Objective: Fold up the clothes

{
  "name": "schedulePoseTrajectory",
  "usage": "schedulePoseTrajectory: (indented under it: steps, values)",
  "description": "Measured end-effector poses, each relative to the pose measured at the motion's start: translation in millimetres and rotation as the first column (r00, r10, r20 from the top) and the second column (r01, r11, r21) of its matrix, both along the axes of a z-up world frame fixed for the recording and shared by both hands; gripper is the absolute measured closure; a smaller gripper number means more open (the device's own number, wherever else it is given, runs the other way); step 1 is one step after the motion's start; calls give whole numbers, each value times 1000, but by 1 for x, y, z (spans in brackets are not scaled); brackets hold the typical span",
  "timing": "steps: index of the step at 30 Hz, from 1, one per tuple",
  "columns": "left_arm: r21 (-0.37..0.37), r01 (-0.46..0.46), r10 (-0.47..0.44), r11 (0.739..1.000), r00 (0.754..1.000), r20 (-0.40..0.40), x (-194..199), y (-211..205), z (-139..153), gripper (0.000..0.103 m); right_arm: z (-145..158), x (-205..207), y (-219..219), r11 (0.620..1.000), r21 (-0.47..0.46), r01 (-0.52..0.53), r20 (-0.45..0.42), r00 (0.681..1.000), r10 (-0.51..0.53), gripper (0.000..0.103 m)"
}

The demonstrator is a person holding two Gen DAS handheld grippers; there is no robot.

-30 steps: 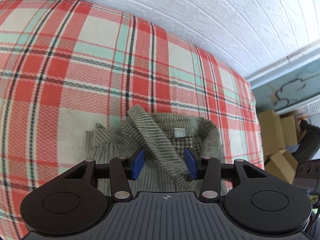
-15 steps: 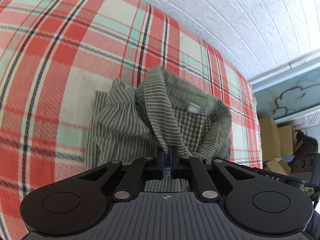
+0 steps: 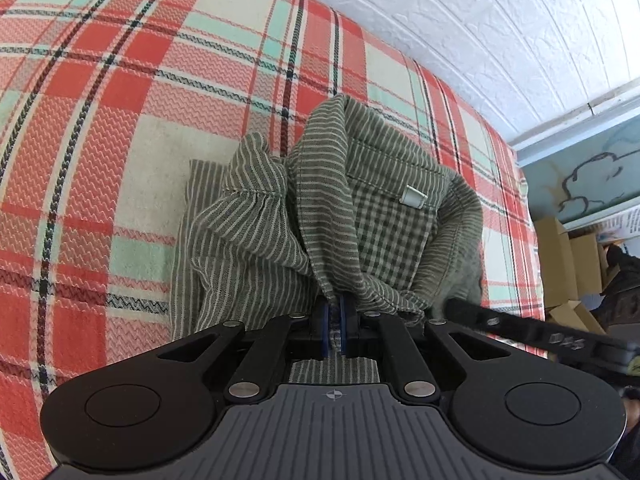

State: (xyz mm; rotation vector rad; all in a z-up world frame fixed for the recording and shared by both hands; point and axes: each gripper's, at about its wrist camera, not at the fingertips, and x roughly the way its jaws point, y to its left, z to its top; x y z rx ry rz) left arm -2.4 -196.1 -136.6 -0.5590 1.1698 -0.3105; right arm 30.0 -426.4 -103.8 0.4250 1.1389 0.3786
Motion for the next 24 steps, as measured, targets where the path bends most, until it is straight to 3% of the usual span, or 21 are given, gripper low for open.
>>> schedulePoseTrajectory:
  steps: [4, 6, 8, 11, 14, 17, 19, 20, 24]
  values:
    - [12, 3, -3, 1000, 1000, 10, -1, -2, 1, 96, 33, 18, -11, 999, -32, -28, 87, 996, 30, 81]
    - [32, 14, -14, 999, 1000, 22, -2, -5, 3, 94, 49, 34, -9, 996, -76, -55, 149, 987, 66, 62]
    - [53, 26, -28, 998, 999, 33, -3, -8, 5, 93, 57, 54, -1, 984, -136, -117, 185, 973, 141, 57]
    - [79, 47, -50, 996, 998, 41, -2, -10, 6, 89, 53, 81, 22, 927, -254, -276, 188, 926, 327, 57]
    - [105, 67, -72, 992, 996, 48, -1, -13, 8, 86, 39, 104, 40, 847, -336, -413, 147, 865, 480, 56]
    - [120, 70, -77, 990, 996, 52, -1, -15, 9, 83, 27, 118, 48, 804, -334, -493, 82, 834, 545, 55]
    - [123, 64, -71, 990, 996, 56, -1, -15, 10, 79, 24, 120, 50, 794, -312, -522, 45, 827, 561, 76]
    - [123, 60, -68, 991, 996, 59, -2, -14, 11, 78, 23, 119, 48, 797, -298, -525, 35, 829, 559, 99]
    - [120, 52, -60, 991, 996, 64, -4, -12, 17, 78, 32, 113, 39, 831, -245, -500, 56, 848, 527, 100]
